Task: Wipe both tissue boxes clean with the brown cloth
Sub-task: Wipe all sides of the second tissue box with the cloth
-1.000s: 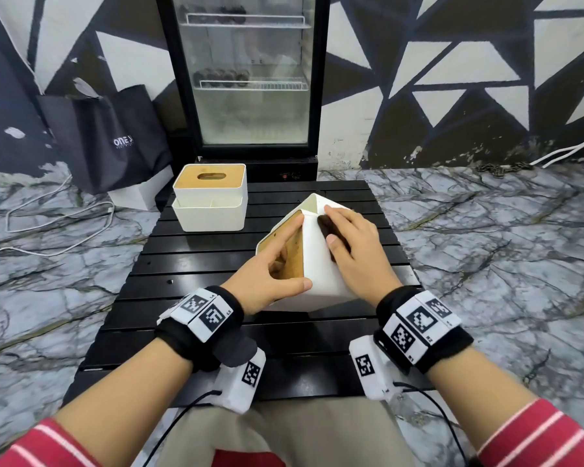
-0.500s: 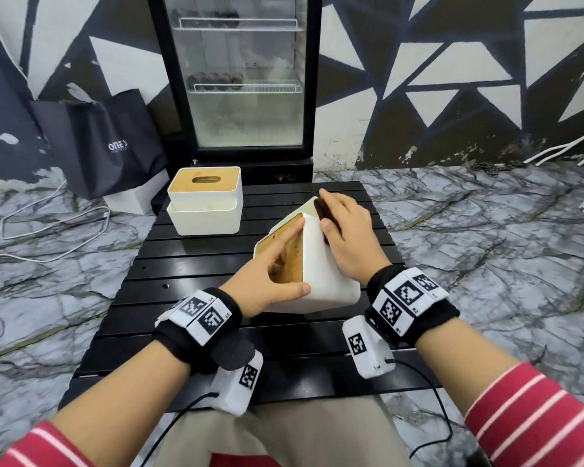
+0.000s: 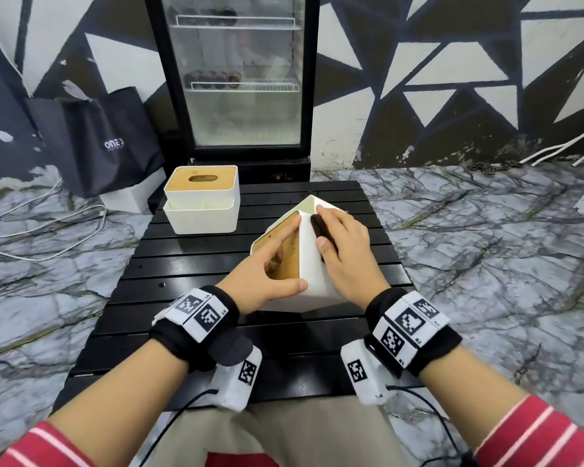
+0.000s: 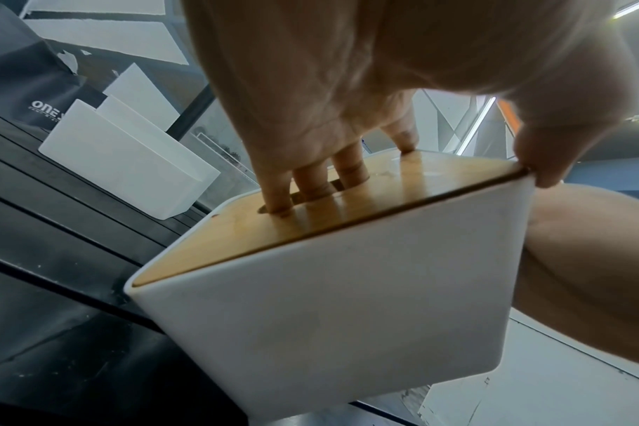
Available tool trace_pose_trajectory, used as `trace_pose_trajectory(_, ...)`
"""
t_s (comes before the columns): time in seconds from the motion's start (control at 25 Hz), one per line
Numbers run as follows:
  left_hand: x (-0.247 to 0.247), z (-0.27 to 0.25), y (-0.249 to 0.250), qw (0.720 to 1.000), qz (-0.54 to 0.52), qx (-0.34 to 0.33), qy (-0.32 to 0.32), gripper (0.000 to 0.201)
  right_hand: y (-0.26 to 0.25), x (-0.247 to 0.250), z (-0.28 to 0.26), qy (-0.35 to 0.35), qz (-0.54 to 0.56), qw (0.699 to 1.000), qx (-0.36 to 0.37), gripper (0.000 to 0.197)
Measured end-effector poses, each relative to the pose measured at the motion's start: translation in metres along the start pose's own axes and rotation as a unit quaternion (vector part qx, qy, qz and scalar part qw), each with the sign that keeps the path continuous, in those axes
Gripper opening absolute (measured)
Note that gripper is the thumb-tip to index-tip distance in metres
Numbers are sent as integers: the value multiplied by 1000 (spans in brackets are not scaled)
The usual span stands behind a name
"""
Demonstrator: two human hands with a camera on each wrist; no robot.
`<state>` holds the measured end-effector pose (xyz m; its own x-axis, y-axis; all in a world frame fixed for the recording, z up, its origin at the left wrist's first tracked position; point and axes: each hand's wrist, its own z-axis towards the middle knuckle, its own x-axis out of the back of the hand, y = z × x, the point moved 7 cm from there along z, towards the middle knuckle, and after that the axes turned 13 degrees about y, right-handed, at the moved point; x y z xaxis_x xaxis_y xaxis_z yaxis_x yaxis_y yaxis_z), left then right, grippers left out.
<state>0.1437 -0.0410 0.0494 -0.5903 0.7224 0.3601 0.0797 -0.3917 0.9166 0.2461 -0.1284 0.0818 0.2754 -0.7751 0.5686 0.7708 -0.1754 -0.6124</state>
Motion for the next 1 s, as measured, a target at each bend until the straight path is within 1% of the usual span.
trace_pose_trajectory(0.16, 0, -3, 1, 1000, -3, 8, -3, 92, -10, -2, -27, -9, 24, 1000, 18, 49)
trace_pose_trajectory(0.32, 3, -3, 8, 1000, -24, 5, 7, 87, -23, -4, -51, -5, 49, 997, 61, 49)
trace_pose_trajectory(0.4, 1, -5, 10, 999, -35, 2, 6, 86, -21, -4, -55, 0, 62, 995, 75, 48)
trace_pose_trajectory(0.48, 0, -3, 11, 999, -39, 1, 8, 86, -9, -1, -49, 8, 73, 996, 55, 43)
trace_pose_trajectory(0.56, -3, -3, 11, 999, -38, 1, 3, 88, 4, 3, -43, 29, 71, 997, 19, 44)
trace_pose_trajectory(0.64, -3, -2, 11, 999, -32, 2, 1, 89, 6, 3, -42, 43, 68, 997, 0, 45)
trace_pose_trajectory(0.76, -1, -2, 12, 999, -36, 1, 2, 87, -3, 0, -47, 32, 70, 997, 27, 44)
trace_pose_trajectory(0.84, -1, 0, 13, 999, -45, -1, 5, 86, 1, 2, -43, 22, 65, 997, 42, 44)
trace_pose_trajectory(1.0, -1, 0, 13, 999, -52, 0, 7, 81, 10, 0, -29, 27, 54, 998, 5, 46)
